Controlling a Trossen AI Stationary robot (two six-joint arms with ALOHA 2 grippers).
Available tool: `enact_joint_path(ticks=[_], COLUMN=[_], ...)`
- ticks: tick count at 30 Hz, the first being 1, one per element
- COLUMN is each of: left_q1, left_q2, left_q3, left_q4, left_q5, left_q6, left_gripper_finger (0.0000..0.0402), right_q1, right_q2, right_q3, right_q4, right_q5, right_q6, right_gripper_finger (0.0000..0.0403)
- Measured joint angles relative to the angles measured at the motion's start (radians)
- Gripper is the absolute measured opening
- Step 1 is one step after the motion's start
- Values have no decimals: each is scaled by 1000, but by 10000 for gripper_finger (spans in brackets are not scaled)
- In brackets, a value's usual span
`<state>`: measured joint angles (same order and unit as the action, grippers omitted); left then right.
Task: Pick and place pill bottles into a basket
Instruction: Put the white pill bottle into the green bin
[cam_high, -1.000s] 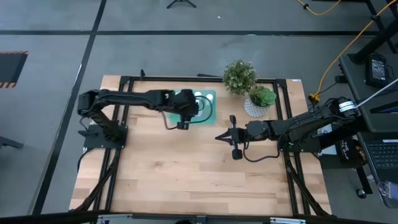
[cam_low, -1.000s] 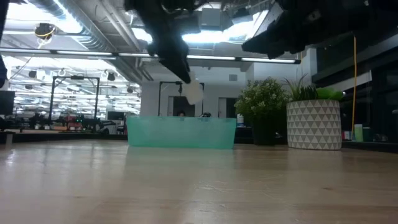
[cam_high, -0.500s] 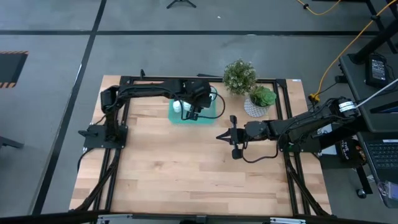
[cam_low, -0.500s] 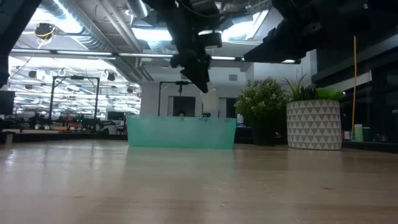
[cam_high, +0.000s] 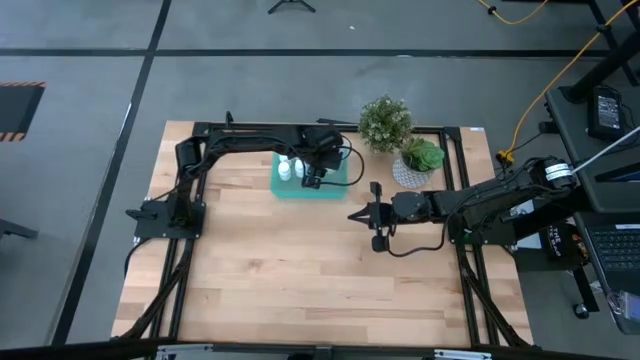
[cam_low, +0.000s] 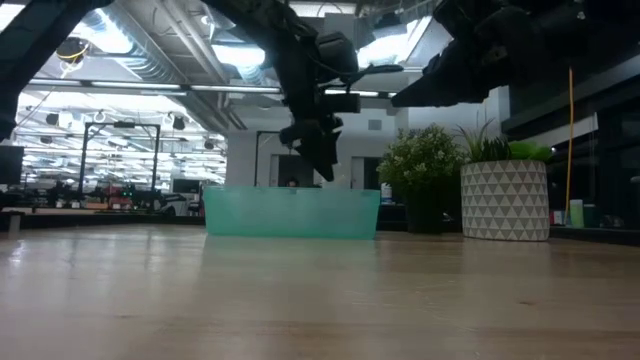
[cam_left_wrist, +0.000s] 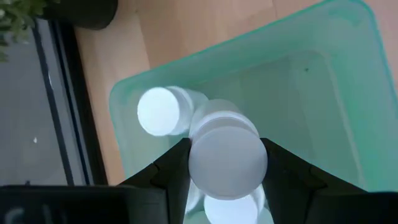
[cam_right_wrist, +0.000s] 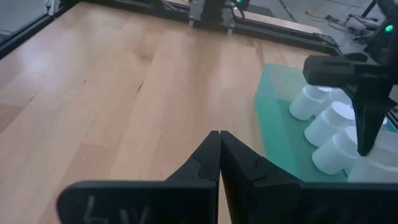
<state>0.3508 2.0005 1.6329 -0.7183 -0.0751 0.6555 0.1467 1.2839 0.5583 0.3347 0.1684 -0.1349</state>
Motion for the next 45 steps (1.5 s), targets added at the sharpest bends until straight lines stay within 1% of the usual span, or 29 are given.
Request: enact_joint_path(ticks=[3,7,11,22,29,36,41,45], left_q1=[1,1,1,1,4,2,3,2], left_q2=[11,12,12,66,65,65,65,59], left_q3=[0,0,0,-2,-2,-2,-2,-2], left_q4=[13,16,19,20,19,38,55,64], left_q5=[2,40,49,40,34,34,32,10], left_q6=[19,16,13,12,11,-12,-14,-14], left_gripper_finger=[157,157,157,157,157,209,213,213], right_q1=[0,0,0,0,0,0,0,0], right_q2=[0,0,0,0,0,0,0,0], right_q3=[0,0,0,0,0,0,0,0], right_q4=[0,-5,-8,-13,-16,-18,-20,-28], right_q5=[0,0,0,-1,-1,-1,-1,-1], right_q6=[2,2,2,3,3,3,3,3], right_gripper_finger=[14,14,14,14,14,14,14,14])
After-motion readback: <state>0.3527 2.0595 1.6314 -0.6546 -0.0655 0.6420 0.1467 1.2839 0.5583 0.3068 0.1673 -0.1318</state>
